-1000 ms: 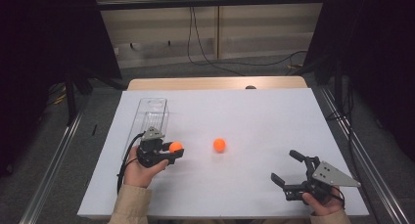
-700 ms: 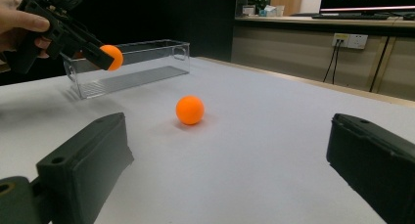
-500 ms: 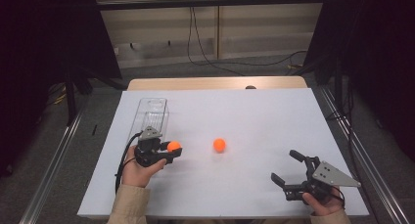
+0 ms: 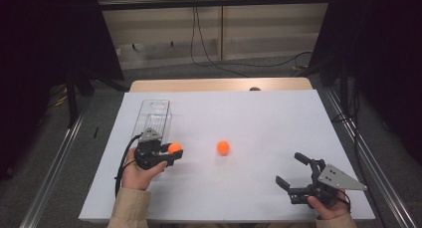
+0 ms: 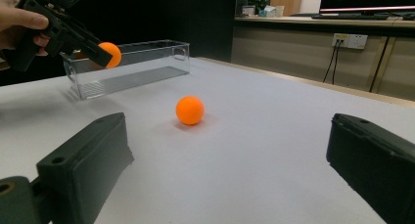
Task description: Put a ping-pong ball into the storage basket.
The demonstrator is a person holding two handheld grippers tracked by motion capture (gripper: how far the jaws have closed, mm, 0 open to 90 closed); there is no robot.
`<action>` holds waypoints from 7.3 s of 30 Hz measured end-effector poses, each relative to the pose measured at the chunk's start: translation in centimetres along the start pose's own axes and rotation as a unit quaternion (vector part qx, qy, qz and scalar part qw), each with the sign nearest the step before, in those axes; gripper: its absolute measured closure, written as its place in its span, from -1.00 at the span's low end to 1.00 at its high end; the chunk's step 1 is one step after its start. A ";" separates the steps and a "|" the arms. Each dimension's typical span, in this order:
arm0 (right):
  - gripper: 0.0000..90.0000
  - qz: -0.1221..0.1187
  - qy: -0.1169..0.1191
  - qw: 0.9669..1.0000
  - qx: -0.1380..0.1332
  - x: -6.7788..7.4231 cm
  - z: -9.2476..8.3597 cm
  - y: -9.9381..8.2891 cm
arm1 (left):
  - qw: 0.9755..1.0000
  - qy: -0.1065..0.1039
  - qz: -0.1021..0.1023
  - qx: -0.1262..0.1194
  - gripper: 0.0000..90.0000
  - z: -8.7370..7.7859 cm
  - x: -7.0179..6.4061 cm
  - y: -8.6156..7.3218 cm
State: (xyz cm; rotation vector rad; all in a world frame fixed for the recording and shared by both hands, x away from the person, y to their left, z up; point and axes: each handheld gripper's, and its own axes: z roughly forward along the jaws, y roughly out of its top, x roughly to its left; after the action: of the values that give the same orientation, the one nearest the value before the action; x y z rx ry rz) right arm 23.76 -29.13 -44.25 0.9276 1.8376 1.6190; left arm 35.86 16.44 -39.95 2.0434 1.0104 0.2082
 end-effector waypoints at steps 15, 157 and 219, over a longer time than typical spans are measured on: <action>-0.97 0.000 0.001 1.000 -0.001 0.0 0.0 0.0 | 1.000 0.006 -0.004 -0.003 0.13 -0.4 0.4 0.0; -0.96 0.002 0.001 1.000 -0.008 -0.1 0.0 0.1 | 0.997 0.068 -0.022 -0.026 0.13 -3.7 3.4 -0.7; -0.96 0.002 0.002 1.000 -0.008 0.0 0.0 0.1 | 0.998 0.054 0.005 -0.033 -0.59 -1.7 0.2 0.5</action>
State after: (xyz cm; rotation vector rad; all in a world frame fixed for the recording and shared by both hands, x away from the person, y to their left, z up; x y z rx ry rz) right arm 23.78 -29.18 -44.16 0.9217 1.8230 1.6364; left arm 35.47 17.43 -38.47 1.9946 1.0455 0.3566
